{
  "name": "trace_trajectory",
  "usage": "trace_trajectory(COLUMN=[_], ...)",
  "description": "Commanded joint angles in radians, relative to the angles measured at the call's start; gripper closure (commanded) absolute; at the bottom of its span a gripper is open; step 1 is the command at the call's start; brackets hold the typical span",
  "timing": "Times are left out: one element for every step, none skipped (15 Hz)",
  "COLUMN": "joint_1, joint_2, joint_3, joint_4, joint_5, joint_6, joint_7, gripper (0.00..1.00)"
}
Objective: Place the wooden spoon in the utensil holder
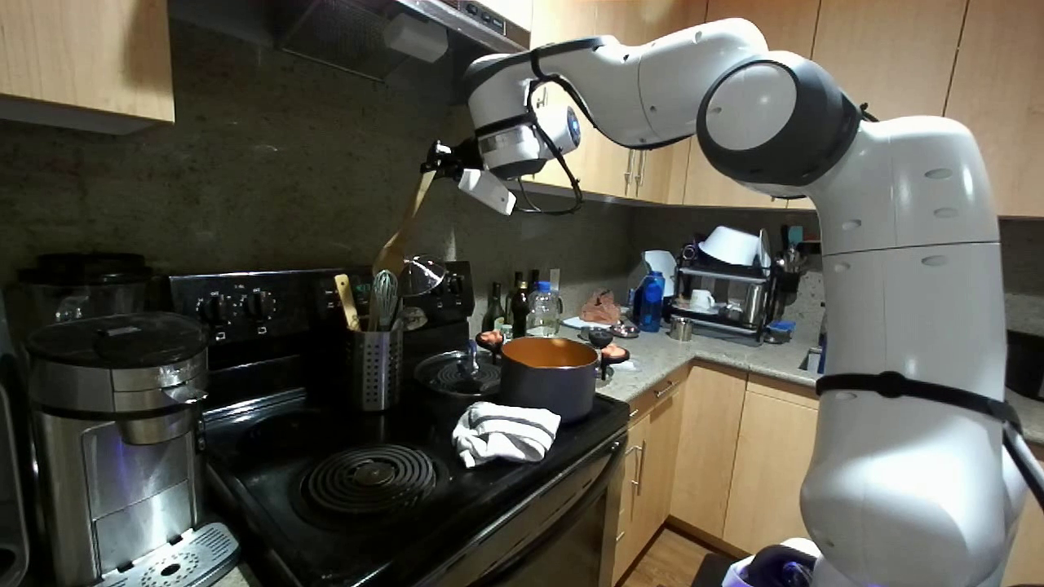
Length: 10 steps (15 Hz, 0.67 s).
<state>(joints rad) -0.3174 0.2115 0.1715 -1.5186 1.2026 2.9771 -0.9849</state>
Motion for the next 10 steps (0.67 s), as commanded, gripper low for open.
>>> trace_trajectory(joint_1=[0.000,0.002,0.002,0.002,0.004,0.006,0.009,0.011,0.015,0.017], joint_2=[0.000,0.006,0.015,0.024,0.033,0.043,0.050,0.055,0.061,0.067], joint_3=[0.000,-0.007,-0.013,-0.020,-0.027,-0.034,-0.042,-0.050,-0.056,-0.059], joint_4=[0.000,0.002,0.006,0.009,0.010,0.014,0.017,0.018,0.023,0.031], joint_5=[0.000,-0.016,-0.030,-0.050,-0.070,-0.093,-0.120,-0.147,-0.173,-0.193], joint_6=[0.000,-0.006,-0.014,-0.027,-0.034,-0.042,-0.051,-0.062,-0.070,-0.079], joint_7=[0.000,0.031,0.056,0.089,0.120,0.154,0.195,0.239,0.279,0.310], gripper=[0.93,0.93,0.93,0.93,0.93,0.93,0.93,0.93,0.93,0.93])
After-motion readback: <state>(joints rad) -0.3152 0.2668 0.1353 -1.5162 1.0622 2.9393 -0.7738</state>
